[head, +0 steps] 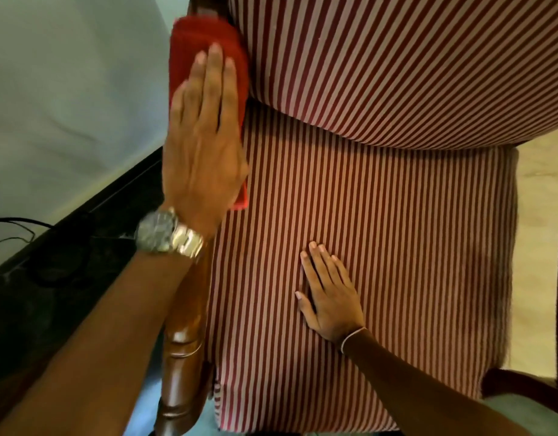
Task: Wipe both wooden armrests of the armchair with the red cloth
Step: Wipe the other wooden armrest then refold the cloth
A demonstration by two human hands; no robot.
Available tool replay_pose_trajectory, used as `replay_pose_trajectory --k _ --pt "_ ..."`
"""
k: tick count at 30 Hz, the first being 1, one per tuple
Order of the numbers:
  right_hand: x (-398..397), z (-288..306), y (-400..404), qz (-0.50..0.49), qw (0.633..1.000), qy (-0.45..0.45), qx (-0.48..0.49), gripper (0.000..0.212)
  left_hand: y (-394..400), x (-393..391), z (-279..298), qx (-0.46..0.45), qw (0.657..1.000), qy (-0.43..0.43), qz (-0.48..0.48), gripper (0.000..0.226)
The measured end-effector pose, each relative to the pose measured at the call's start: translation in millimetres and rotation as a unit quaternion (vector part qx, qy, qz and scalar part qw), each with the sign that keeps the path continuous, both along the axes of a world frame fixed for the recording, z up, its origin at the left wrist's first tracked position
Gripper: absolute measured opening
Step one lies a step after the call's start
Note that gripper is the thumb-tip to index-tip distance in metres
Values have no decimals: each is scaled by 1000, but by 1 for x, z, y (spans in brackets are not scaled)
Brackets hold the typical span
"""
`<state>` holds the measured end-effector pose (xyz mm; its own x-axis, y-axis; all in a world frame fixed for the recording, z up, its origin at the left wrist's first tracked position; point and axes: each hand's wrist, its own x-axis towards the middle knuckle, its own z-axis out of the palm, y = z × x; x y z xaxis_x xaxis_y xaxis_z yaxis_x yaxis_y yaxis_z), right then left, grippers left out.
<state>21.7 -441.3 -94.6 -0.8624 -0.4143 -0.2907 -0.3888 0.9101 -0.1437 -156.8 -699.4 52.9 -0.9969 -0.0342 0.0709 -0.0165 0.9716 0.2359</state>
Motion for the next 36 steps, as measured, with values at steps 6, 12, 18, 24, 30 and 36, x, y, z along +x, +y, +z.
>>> replay_pose_trajectory --k 6,12,18,24,30,36 --pt "-1 0 2 -7 1000 -10 -1 73 3 89 -3 22 999 -37 7 62" --pt "2 -5 0 -8 1000 5 -5 80 2 130 -6 -25 996 -80 -10 63" --pt "1 -4 0 -4 1000 24 -8 73 0 -13 2 26 999 -4 23 61" --pt "2 1 0 -5 1000 -2 -3 71 -2 136 -1 41 997 -64 13 61" --pt "6 -4 0 1 1000 14 8 74 -1 97 -5 10 999 -40 -4 62" --pt "3 -1 -1 -4 1000 15 4 74 -5 -1 -2 40 999 7 15 62"
